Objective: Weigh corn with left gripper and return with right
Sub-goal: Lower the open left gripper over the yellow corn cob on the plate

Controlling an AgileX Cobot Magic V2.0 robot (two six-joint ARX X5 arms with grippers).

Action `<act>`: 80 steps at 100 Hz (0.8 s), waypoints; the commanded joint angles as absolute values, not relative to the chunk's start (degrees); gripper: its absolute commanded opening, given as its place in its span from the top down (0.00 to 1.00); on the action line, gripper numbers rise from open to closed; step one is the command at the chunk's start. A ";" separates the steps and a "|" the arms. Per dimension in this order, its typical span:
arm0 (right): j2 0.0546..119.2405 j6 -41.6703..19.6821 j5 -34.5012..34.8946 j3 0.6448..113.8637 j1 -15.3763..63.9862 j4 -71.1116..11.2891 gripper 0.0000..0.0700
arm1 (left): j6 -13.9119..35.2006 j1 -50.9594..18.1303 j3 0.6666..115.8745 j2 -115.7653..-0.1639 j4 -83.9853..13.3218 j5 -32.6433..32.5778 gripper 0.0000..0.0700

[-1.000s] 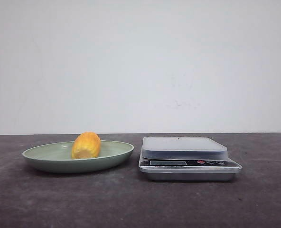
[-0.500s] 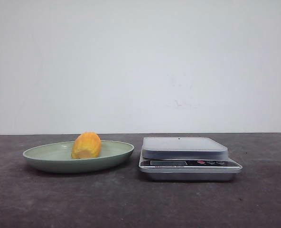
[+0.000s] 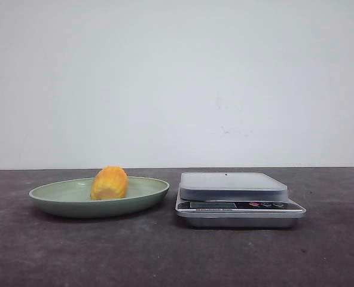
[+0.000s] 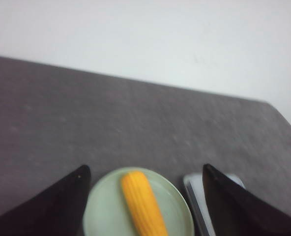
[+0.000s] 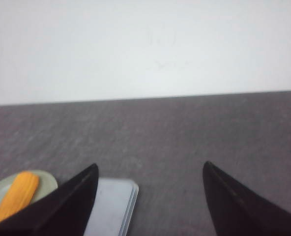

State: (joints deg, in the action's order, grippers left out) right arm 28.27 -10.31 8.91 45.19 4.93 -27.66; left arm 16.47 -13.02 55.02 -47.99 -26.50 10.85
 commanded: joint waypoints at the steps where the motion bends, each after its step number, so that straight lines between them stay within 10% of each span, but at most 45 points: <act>1: 28.77 -9.61 9.06 45.87 5.19 -28.12 0.39 | 16.12 -15.14 56.21 -50.81 -25.43 10.57 0.38; 80: 29.12 -9.63 9.06 45.87 5.19 -31.33 0.31 | 20.71 -29.85 56.23 -85.25 -17.04 0.78 0.38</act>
State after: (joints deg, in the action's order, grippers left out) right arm 28.82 -10.28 8.97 45.19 4.95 -31.46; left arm 20.36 -29.15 55.02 -83.53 -17.56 1.76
